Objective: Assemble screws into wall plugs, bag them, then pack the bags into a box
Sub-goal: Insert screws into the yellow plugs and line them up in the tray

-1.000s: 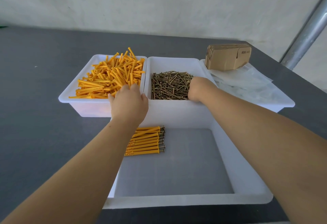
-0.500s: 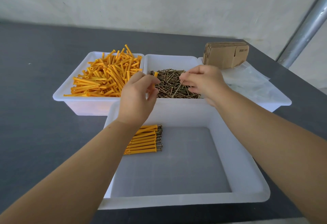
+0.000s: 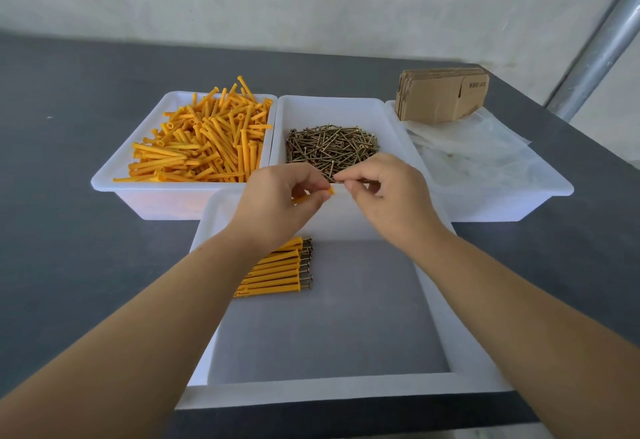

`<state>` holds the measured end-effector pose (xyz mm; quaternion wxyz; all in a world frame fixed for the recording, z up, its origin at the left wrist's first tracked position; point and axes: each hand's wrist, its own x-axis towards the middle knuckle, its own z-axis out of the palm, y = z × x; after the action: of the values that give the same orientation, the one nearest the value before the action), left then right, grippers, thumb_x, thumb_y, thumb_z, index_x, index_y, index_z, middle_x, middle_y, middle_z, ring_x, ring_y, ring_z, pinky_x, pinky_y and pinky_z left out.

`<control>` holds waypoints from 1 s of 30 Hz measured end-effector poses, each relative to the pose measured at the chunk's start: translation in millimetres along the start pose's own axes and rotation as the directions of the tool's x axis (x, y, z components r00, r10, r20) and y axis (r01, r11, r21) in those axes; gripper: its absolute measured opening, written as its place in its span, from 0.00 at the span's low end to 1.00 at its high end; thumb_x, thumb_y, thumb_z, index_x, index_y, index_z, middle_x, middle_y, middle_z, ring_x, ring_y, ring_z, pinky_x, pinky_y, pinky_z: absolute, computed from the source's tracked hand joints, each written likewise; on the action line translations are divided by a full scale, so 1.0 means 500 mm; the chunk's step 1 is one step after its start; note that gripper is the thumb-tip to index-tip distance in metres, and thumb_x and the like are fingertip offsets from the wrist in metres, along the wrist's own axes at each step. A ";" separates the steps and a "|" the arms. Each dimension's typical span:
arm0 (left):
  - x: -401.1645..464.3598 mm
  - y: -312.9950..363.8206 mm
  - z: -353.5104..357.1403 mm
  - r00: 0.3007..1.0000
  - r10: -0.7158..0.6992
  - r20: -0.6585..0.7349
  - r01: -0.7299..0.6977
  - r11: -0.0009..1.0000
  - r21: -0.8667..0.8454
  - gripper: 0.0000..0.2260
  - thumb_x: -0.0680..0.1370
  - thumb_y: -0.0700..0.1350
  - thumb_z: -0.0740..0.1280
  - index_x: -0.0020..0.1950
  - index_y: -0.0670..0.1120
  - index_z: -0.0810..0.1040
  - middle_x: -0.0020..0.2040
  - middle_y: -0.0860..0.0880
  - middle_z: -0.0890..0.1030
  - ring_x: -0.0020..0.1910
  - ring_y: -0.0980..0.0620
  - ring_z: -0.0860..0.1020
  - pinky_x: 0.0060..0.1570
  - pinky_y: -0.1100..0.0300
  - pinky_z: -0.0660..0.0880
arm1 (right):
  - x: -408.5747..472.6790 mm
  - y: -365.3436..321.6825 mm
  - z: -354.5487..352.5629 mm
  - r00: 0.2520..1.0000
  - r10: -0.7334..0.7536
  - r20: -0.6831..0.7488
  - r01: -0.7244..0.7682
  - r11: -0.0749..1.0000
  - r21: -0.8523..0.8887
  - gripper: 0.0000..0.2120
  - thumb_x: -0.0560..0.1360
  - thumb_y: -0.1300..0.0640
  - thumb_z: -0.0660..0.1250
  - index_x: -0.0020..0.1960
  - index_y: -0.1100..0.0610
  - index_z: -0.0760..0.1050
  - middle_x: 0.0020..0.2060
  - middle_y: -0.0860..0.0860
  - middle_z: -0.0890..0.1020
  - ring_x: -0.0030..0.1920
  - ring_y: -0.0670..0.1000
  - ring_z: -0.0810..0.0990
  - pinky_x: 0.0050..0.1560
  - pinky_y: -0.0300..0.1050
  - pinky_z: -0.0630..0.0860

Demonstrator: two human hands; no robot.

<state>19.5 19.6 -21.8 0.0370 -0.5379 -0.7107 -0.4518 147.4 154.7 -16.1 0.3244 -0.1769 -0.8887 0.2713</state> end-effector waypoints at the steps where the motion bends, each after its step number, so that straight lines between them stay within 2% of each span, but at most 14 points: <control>1: 0.000 -0.001 0.002 1.000 -0.012 -0.001 0.012 1.000 -0.001 0.04 0.74 0.40 0.74 0.46 0.49 0.83 0.39 0.62 0.80 0.41 0.60 0.77 0.38 0.74 0.70 | -0.003 0.000 -0.002 1.000 -0.014 -0.006 0.014 1.000 0.018 0.07 0.75 0.61 0.71 0.50 0.52 0.85 0.43 0.48 0.81 0.40 0.48 0.77 0.44 0.44 0.76; 5: 0.000 0.002 0.003 0.999 -0.043 0.008 0.043 0.999 -0.015 0.04 0.74 0.40 0.74 0.46 0.48 0.83 0.39 0.61 0.80 0.40 0.63 0.77 0.38 0.75 0.70 | -0.008 -0.002 0.000 0.999 -0.038 0.025 0.037 0.998 0.059 0.06 0.73 0.63 0.73 0.47 0.55 0.86 0.42 0.50 0.82 0.39 0.47 0.78 0.44 0.42 0.76; 7: -0.002 0.000 0.004 0.998 -0.057 0.026 0.057 0.998 -0.033 0.04 0.75 0.40 0.74 0.45 0.49 0.83 0.39 0.58 0.82 0.39 0.61 0.78 0.37 0.73 0.71 | -0.008 -0.003 0.001 0.999 -0.042 0.031 0.040 0.998 0.056 0.06 0.73 0.63 0.73 0.48 0.56 0.85 0.43 0.50 0.82 0.41 0.47 0.78 0.46 0.42 0.76; 9: -0.004 -0.001 0.004 0.996 -0.068 0.055 0.070 0.996 -0.051 0.03 0.75 0.41 0.74 0.45 0.48 0.83 0.40 0.55 0.83 0.39 0.58 0.78 0.37 0.69 0.73 | -0.009 -0.004 0.002 0.997 -0.060 0.043 0.058 0.997 0.051 0.07 0.73 0.64 0.73 0.50 0.58 0.84 0.46 0.52 0.81 0.45 0.47 0.80 0.49 0.46 0.78; 12: -0.004 0.003 0.006 0.994 -0.059 0.089 0.066 0.995 -0.080 0.03 0.75 0.40 0.74 0.46 0.47 0.84 0.41 0.55 0.83 0.38 0.58 0.78 0.39 0.66 0.74 | -0.015 -0.018 0.005 0.992 -0.093 0.079 0.089 0.995 0.051 0.14 0.72 0.67 0.68 0.57 0.59 0.80 0.53 0.51 0.80 0.54 0.46 0.79 0.53 0.45 0.77; 15: -0.007 0.016 0.013 0.992 -0.018 0.124 0.032 0.993 -0.113 0.05 0.73 0.36 0.72 0.45 0.45 0.84 0.41 0.54 0.83 0.38 0.58 0.79 0.39 0.70 0.72 | -0.023 -0.046 0.015 0.982 -0.146 0.122 0.121 0.974 0.193 0.23 0.70 0.67 0.62 0.64 0.59 0.74 0.61 0.51 0.78 0.62 0.45 0.75 0.59 0.40 0.75; 18: -0.008 0.025 0.016 0.994 -0.030 0.105 0.046 0.987 -0.152 0.03 0.71 0.38 0.70 0.43 0.44 0.81 0.39 0.49 0.81 0.37 0.54 0.78 0.37 0.66 0.72 | -0.025 -0.054 0.021 0.992 -0.081 0.095 0.057 0.972 0.229 0.26 0.72 0.63 0.60 0.70 0.59 0.69 0.66 0.51 0.75 0.68 0.45 0.72 0.67 0.41 0.70; 20: -0.006 0.025 0.013 0.996 -0.067 0.064 0.077 0.982 -0.172 0.03 0.72 0.37 0.70 0.43 0.44 0.80 0.39 0.47 0.80 0.36 0.53 0.76 0.36 0.65 0.71 | -0.024 -0.044 0.019 0.999 -0.049 0.002 0.049 0.993 0.103 0.23 0.74 0.63 0.64 0.68 0.58 0.72 0.62 0.51 0.77 0.63 0.47 0.74 0.63 0.46 0.73; 22: -0.005 0.025 0.008 0.995 -0.092 0.050 0.099 0.979 -0.178 0.03 0.71 0.38 0.68 0.43 0.43 0.79 0.38 0.47 0.79 0.35 0.54 0.75 0.34 0.66 0.70 | -0.023 -0.033 0.015 0.996 -0.075 -0.043 0.074 0.996 -0.044 0.13 0.74 0.62 0.69 0.58 0.57 0.80 0.51 0.51 0.79 0.51 0.47 0.76 0.51 0.49 0.76; 24: -0.005 0.023 0.004 0.992 -0.103 0.069 0.113 0.977 -0.180 0.04 0.70 0.36 0.66 0.43 0.41 0.78 0.37 0.47 0.79 0.34 0.54 0.75 0.33 0.65 0.71 | -0.024 -0.028 0.014 0.991 -0.133 -0.023 0.130 0.985 -0.111 0.06 0.74 0.61 0.71 0.50 0.57 0.83 0.43 0.50 0.79 0.42 0.45 0.72 0.43 0.49 0.75; 27: -0.005 0.012 -0.004 0.982 -0.169 0.083 0.182 0.964 -0.192 0.05 0.73 0.32 0.65 0.44 0.40 0.77 0.38 0.43 0.80 0.35 0.50 0.81 0.36 0.52 0.78 | -0.025 -0.027 0.017 0.987 -0.143 0.066 0.150 0.983 -0.109 0.04 0.74 0.60 0.72 0.48 0.56 0.84 0.41 0.50 0.79 0.38 0.46 0.72 0.41 0.48 0.74; 30: -0.002 0.005 -0.007 0.971 -0.226 0.081 0.239 0.946 -0.218 0.05 0.75 0.33 0.64 0.44 0.41 0.76 0.39 0.42 0.81 0.35 0.52 0.83 0.36 0.51 0.79 | -0.022 -0.025 0.019 0.982 -0.104 0.157 0.122 0.987 -0.108 0.03 0.75 0.58 0.72 0.48 0.56 0.83 0.41 0.49 0.78 0.40 0.48 0.75 0.43 0.48 0.74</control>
<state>20.4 16.7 -18.9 -0.0974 -0.4632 -0.7138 -0.5162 147.4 135.8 -20.0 0.2604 -0.1236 -0.9337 0.2125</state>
